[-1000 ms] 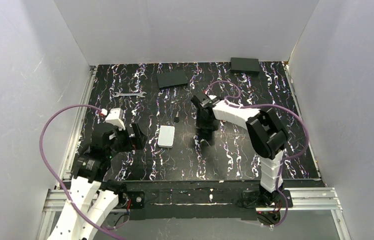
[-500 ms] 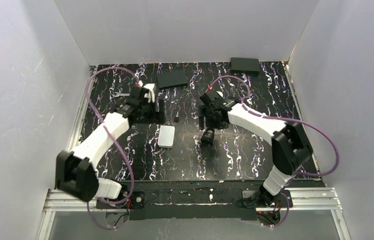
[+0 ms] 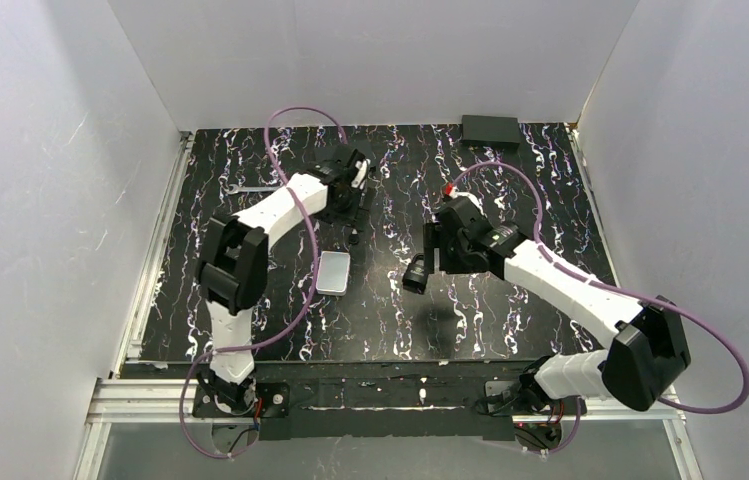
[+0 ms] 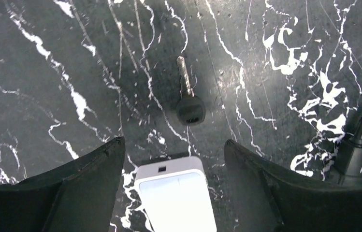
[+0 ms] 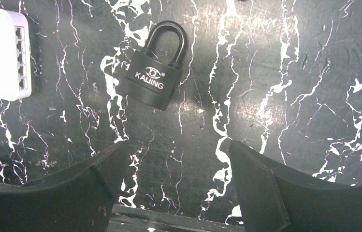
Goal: Unlock with the key
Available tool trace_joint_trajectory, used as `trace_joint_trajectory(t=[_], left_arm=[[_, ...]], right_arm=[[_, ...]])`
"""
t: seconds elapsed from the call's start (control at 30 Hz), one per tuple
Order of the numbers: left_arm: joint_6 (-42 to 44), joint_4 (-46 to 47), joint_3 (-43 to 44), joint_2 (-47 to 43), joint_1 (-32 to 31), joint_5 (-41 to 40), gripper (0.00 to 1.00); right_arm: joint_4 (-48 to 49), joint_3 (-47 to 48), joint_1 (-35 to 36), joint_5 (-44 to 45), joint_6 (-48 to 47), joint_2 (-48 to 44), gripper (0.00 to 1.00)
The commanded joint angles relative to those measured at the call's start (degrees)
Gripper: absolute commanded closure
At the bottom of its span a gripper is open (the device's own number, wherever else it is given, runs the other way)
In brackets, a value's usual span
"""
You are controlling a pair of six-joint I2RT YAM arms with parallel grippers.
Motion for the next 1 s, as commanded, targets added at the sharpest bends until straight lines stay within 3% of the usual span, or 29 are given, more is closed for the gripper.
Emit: trace_joint_trajectory(t=[0.0, 0.3, 0.53, 0.97], left_arm=[[2.2, -5.5, 6.4, 3.8, -1.8, -3.2, 0.28], [2.1, -8.0, 10.2, 10.5, -3.3, -5.4, 0.33], [1.2, -8.0, 10.0, 12.7, -3.3, -5.1, 0.41], [-3.7, -7.1, 9.5, 14.6, -3.3, -4.1, 0.47]], right_arm=[[1.0, -1.9, 0.1, 0.0, -0.4, -3.4, 0.15], [0.8, -4.0, 0.1, -0.4, -0.6, -5.3, 0.16], [0.7, -4.2, 0.1, -0.9, -0.5, -5.7, 0.16], [0.6, -3.9, 0.1, -1.0, -0.7, -5.2, 0.18]])
